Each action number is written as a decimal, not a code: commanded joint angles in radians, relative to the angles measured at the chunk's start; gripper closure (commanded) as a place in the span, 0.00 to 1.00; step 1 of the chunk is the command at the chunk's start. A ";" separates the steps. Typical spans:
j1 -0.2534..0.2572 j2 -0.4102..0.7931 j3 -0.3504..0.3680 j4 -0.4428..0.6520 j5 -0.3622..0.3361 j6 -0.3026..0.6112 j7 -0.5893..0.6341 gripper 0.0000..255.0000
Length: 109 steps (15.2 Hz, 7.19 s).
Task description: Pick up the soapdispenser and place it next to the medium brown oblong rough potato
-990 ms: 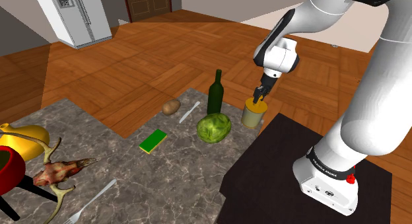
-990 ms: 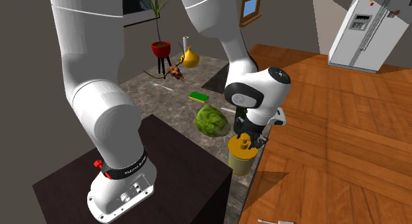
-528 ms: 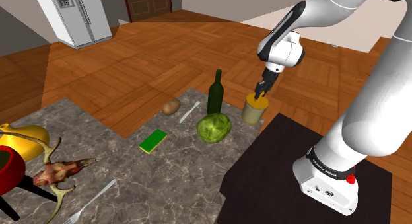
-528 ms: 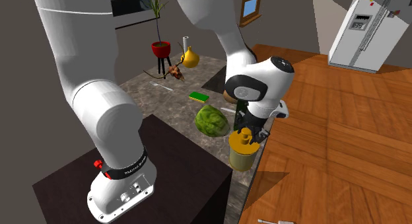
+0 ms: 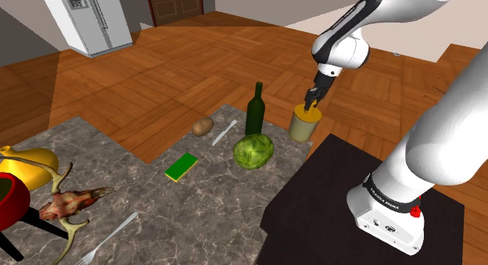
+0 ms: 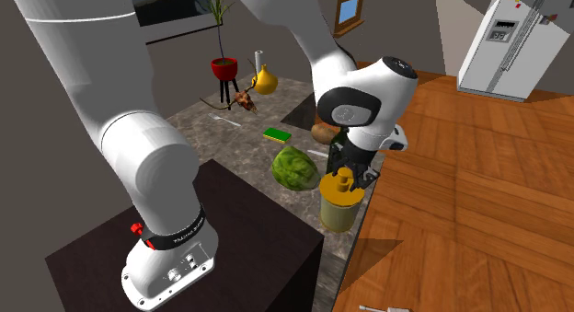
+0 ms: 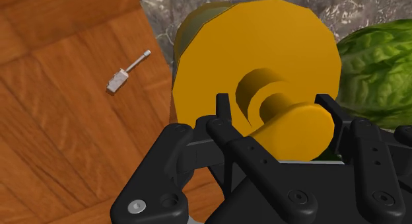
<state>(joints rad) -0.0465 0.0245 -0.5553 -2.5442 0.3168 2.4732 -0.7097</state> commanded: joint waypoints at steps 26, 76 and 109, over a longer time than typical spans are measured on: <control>-0.047 -0.309 0.041 0.126 -0.267 -0.369 0.248 1.00; 0.236 0.168 0.389 0.677 -0.066 -0.376 0.766 1.00; 0.215 0.410 0.434 0.548 0.057 -0.020 0.633 1.00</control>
<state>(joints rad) 0.1691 0.4250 -0.1241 -1.9944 0.3684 2.4407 -0.0718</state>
